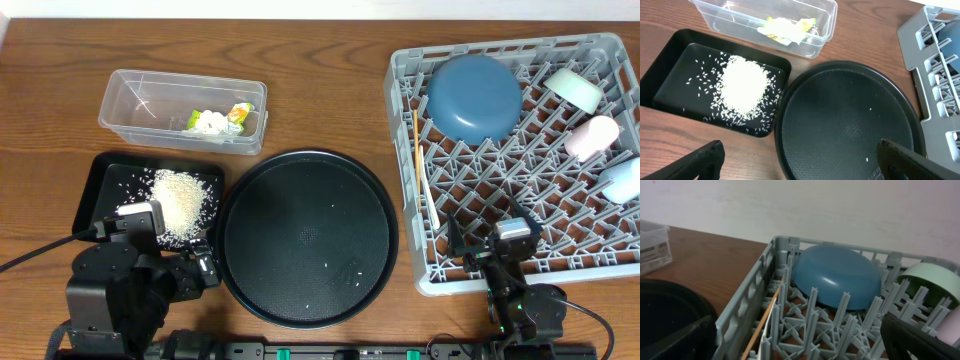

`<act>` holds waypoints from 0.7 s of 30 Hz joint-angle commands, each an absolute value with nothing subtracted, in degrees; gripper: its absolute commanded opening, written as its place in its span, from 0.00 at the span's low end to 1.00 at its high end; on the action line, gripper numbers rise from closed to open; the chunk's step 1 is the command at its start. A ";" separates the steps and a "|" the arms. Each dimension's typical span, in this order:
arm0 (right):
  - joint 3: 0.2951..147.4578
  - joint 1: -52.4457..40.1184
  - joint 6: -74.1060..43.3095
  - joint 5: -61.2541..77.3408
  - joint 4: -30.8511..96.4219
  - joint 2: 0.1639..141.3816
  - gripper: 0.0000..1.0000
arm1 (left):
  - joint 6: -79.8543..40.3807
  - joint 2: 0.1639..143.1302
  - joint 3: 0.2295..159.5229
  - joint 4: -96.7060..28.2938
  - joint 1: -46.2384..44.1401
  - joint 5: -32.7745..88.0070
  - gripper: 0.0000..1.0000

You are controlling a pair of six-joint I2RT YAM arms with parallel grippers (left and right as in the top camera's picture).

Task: Sort waste into correct bins and load items into the dishwasher rack

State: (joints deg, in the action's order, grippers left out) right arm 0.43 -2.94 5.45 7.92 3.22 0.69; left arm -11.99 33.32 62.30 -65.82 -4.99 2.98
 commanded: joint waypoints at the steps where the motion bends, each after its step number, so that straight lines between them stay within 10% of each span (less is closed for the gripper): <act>1: 0.32 -2.52 5.61 7.92 3.62 0.27 0.99 | -12.32 33.21 62.26 -65.87 -5.06 2.50 0.98; 21: 0.34 -2.22 0.69 6.70 3.73 0.27 0.99 | -12.32 33.21 62.26 -65.89 -5.06 2.50 0.98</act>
State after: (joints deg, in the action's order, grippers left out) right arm 0.43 -2.92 1.98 7.07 3.42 0.69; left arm -11.99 33.32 62.30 -65.82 -4.99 2.98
